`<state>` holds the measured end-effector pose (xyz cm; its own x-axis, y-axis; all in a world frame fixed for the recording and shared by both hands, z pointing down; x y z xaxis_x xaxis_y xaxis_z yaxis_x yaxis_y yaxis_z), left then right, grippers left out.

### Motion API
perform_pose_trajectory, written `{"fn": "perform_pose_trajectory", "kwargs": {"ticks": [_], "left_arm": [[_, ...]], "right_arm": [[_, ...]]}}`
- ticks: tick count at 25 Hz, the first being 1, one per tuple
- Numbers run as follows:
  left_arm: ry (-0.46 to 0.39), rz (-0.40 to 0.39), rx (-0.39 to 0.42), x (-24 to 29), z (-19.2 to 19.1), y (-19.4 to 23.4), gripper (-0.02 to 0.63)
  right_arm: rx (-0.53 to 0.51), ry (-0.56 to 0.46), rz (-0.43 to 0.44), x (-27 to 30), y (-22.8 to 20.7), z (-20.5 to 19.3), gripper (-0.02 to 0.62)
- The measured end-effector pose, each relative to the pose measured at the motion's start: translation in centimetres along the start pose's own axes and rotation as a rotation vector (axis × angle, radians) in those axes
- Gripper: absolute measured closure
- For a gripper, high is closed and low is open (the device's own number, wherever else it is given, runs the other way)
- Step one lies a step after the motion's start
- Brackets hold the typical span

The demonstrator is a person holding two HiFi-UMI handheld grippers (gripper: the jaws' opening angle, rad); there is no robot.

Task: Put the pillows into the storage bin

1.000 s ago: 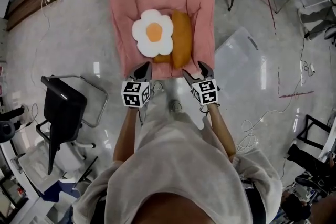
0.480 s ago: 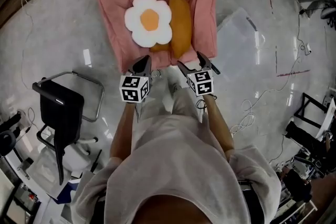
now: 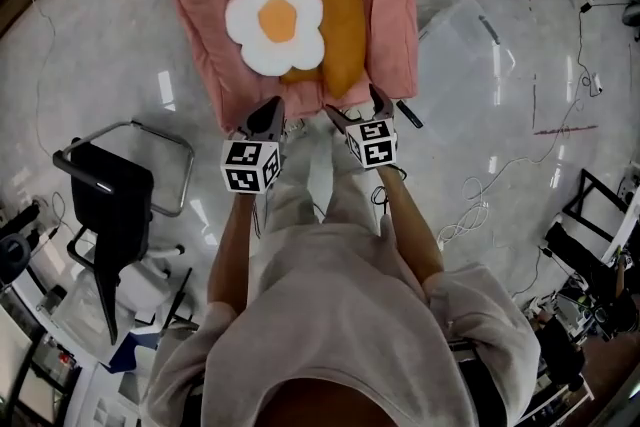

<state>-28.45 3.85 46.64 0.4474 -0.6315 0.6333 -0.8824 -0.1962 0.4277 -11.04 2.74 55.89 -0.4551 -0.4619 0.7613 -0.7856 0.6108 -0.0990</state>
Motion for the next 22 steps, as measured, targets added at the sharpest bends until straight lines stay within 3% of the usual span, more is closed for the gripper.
{"fn": "perform_pose_trajectory", "kwargs": {"ticks": [14,22], "left_arm": [[0.018,0.062,-0.07,4.1,-4.3,1.3,0.594],[0.022,0.042,-0.084,5.9,-5.1,2.6,0.594]], "right_arm": [[0.004,0.076,0.023,8.3,-2.8,-4.8,0.121],[0.11,0.18,-0.008,14.6,-4.0,-8.6,0.088]]}}
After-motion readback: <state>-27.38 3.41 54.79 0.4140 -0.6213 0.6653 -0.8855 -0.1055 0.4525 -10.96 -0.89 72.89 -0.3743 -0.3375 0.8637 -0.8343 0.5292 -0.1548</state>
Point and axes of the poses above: the fingertips, and each gripper's own axes: x forward along the fingers, y to its left, z out of its top, the point moved 3 cm from there along -x, backward along the fingers, and after that the axes turned 7 degrees about -x, right-handed, at the moved point
